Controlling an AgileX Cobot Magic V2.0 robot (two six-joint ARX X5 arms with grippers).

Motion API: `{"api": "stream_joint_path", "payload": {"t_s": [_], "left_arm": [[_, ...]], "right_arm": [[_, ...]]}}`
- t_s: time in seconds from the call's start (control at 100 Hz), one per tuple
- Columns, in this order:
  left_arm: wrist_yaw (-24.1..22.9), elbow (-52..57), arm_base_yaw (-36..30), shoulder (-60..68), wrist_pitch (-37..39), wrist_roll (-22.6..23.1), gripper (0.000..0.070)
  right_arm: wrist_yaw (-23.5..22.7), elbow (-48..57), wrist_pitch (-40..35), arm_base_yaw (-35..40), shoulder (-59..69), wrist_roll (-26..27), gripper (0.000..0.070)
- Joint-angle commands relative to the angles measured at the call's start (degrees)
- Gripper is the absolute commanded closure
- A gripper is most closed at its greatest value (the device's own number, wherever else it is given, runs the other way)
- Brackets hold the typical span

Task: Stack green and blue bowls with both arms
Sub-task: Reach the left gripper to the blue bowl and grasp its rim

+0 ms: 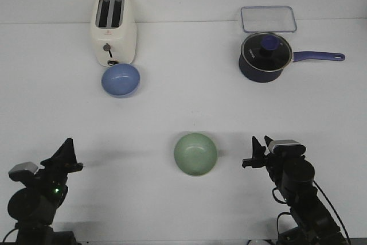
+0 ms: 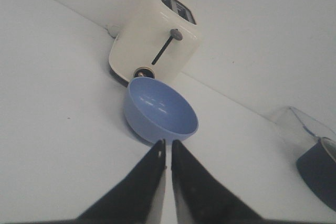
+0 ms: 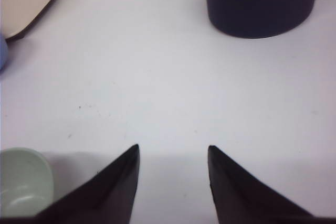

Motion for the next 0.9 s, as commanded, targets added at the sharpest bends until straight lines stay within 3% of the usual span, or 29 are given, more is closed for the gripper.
{"api": "stream_joint_path", "payload": {"t_s": [0.0, 0.22, 0.26, 0.37, 0.46, 0.89], "left_arm": [[0.52, 3.98, 0.04, 8.35, 0.15, 2.95, 0.0685], [3.69, 17.35, 0.04, 36.52, 0.44, 8.41, 0.0662], [4.9, 19.71, 0.04, 41.05, 0.52, 8.63, 0.0587], [6.99, 26.1, 0.04, 52.17, 0.66, 8.87, 0.0294], [7.91, 31.06, 0.04, 59.87, 0.68, 8.92, 0.0191], [9.44, 52.61, 0.04, 86.51, 0.04, 9.27, 0.0194]], "right_arm": [[0.39, -0.37, 0.63, 0.13, 0.13, -0.42, 0.0434], [-0.24, -0.37, 0.31, 0.15, 0.66, -0.48, 0.0434], [-0.24, -0.37, 0.31, 0.15, 0.63, -0.48, 0.0434], [-0.24, -0.37, 0.31, 0.15, 0.63, -0.59, 0.0434], [-0.24, -0.37, 0.33, 0.15, 0.63, -0.59, 0.0434], [-0.24, -0.37, 0.15, 0.15, 0.63, -0.61, 0.0435]]}}
